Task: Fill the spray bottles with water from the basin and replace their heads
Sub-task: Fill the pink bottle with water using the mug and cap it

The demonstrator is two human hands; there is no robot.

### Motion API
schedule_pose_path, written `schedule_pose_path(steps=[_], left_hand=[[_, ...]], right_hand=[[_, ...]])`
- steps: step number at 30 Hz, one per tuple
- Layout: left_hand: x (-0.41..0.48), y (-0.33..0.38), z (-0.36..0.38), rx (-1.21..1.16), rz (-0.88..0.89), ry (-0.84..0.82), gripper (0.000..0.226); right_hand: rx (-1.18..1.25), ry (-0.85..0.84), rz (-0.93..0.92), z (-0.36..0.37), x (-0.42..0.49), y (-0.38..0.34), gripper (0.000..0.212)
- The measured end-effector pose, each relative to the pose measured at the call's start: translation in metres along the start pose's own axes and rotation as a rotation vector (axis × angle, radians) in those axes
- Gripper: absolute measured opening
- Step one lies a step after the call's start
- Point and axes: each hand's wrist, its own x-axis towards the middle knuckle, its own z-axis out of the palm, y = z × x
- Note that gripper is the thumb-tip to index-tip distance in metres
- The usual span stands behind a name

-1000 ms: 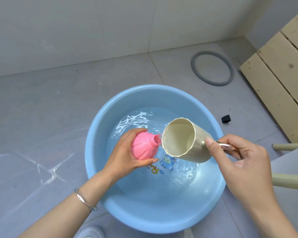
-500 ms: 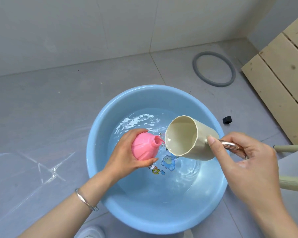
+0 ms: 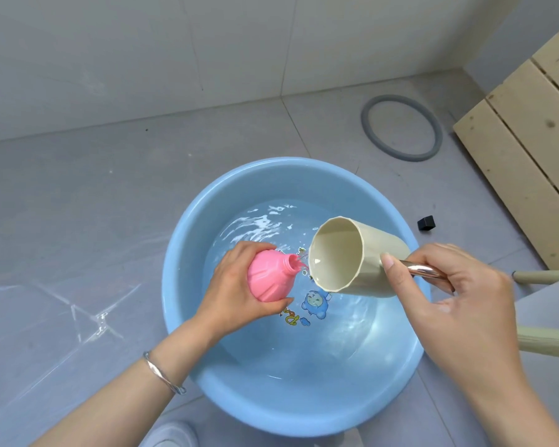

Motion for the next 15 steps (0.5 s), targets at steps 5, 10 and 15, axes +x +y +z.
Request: schedule_pose_path(steps=[5,10,15], left_hand=[[-0.0014,-0.0016,-0.0037,-0.012,-0.016,0.003,0.073],[-0.0032,-0.0002,-0.0038,-0.014,-0.014,-0.017,0.071],[-0.0047,-0.0002,-0.0034,-0.015,-0.029,-0.045,0.072]], right_hand=[[-0.006,-0.006,-0.013,0.0025,-0.0001,0.0007,0.032],[-0.034,-0.010,-0.068,0.0048,0.0001,-0.0014,0.033],[-0.059,-0.014,-0.106,0.0067,0.0002,-0.0025,0.033]])
